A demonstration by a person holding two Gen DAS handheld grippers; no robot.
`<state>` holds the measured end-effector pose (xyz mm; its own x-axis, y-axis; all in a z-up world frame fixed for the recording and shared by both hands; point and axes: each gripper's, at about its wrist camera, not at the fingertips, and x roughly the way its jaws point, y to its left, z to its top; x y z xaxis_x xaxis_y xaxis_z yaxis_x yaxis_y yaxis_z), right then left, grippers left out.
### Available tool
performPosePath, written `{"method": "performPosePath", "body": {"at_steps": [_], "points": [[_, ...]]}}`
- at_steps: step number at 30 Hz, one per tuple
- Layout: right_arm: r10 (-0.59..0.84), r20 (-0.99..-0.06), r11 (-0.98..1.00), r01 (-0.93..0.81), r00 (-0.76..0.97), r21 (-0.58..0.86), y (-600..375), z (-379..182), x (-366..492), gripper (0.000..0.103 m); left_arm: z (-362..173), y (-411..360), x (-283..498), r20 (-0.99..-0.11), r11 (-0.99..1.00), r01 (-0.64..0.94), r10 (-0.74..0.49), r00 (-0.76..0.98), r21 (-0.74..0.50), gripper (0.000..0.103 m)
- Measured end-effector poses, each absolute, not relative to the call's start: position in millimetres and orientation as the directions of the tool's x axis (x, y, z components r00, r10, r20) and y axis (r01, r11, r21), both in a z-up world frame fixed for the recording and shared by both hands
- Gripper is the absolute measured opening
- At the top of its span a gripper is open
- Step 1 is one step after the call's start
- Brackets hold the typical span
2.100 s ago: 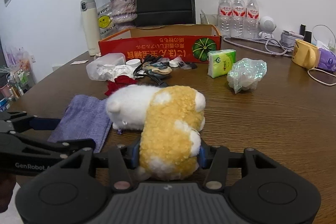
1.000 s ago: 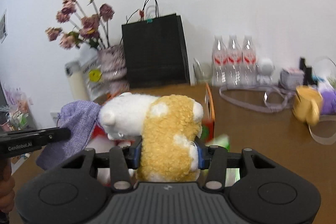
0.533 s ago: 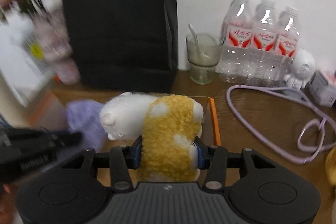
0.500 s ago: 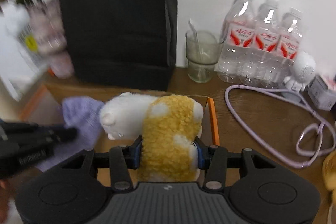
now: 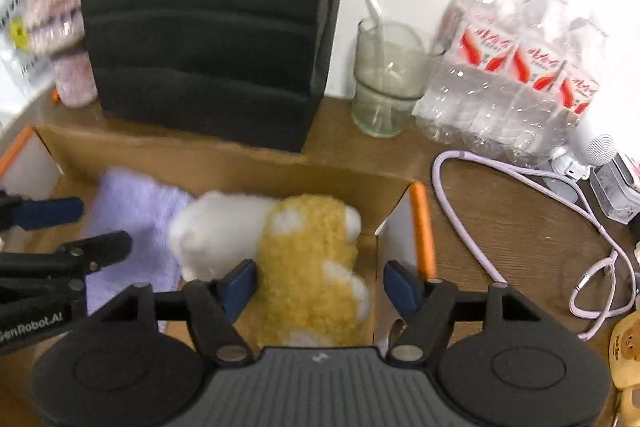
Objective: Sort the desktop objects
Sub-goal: 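Carry the pouch and plush toy into the orange box and open both tools, then withdraw both open tools from the box back over the table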
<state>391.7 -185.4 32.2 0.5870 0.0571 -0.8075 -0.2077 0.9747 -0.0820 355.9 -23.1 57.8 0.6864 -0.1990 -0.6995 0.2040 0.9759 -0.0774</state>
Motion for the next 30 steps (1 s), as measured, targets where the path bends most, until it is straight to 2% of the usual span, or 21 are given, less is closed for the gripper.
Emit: {"method": "performPosePath", "body": {"at_steps": [3, 5, 9, 13, 15, 20, 24, 26, 28, 30], "points": [[0.064, -0.786, 0.981, -0.183, 0.615, -0.064, -197, 58, 387, 0.079, 79, -15, 352, -0.683, 0.982, 0.175, -0.174, 0.709, -0.068, 0.07], [0.053, -0.777, 0.984, -0.165, 0.627, -0.066, -202, 75, 381, 0.079, 97, -9, 345, -0.676, 0.984, 0.161, -0.167, 0.718, -0.072, 0.071], [0.148, -0.788, 0.983, -0.18, 0.598, 0.048, -215, 101, 365, 0.08, 126, 1, 328, -0.667, 0.991, 0.119, -0.13, 0.733, -0.062, 0.084], [0.213, -0.812, 0.971, -0.21, 0.544, 0.114, -215, 113, 340, 0.08, 140, 3, 303, -0.694, 0.994, 0.101, -0.105, 0.713, -0.047, 0.088], [0.225, -0.813, 0.969, -0.212, 0.537, 0.128, -214, 118, 327, 0.08, 144, 5, 289, -0.718, 0.995, 0.094, -0.092, 0.69, -0.038, 0.1], [0.161, -0.816, 0.976, -0.214, 0.555, 0.047, -208, 135, 291, 0.09, 156, 9, 256, -0.742, 0.997, 0.067, -0.072, 0.667, -0.036, 0.103], [0.164, -0.809, 0.977, -0.204, 0.564, 0.056, -213, 141, 267, 0.09, 159, 14, 232, -0.737, 1.0, 0.018, -0.027, 0.675, -0.021, 0.103], [0.201, -0.785, 0.974, -0.208, 0.587, 0.094, -217, 144, 253, 0.09, 158, 16, 213, -0.684, 0.999, -0.007, -0.02, 0.729, -0.037, 0.103], [0.243, -0.722, 0.966, -0.229, 0.648, 0.12, -221, 143, 230, 0.092, 150, 22, 181, -0.541, 0.998, -0.005, -0.032, 0.841, -0.066, 0.103], [0.255, -0.615, 0.962, -0.261, 0.746, 0.083, -222, 132, 197, 0.094, 132, 24, 147, -0.395, 0.997, 0.002, -0.033, 0.918, -0.078, 0.103]]}}
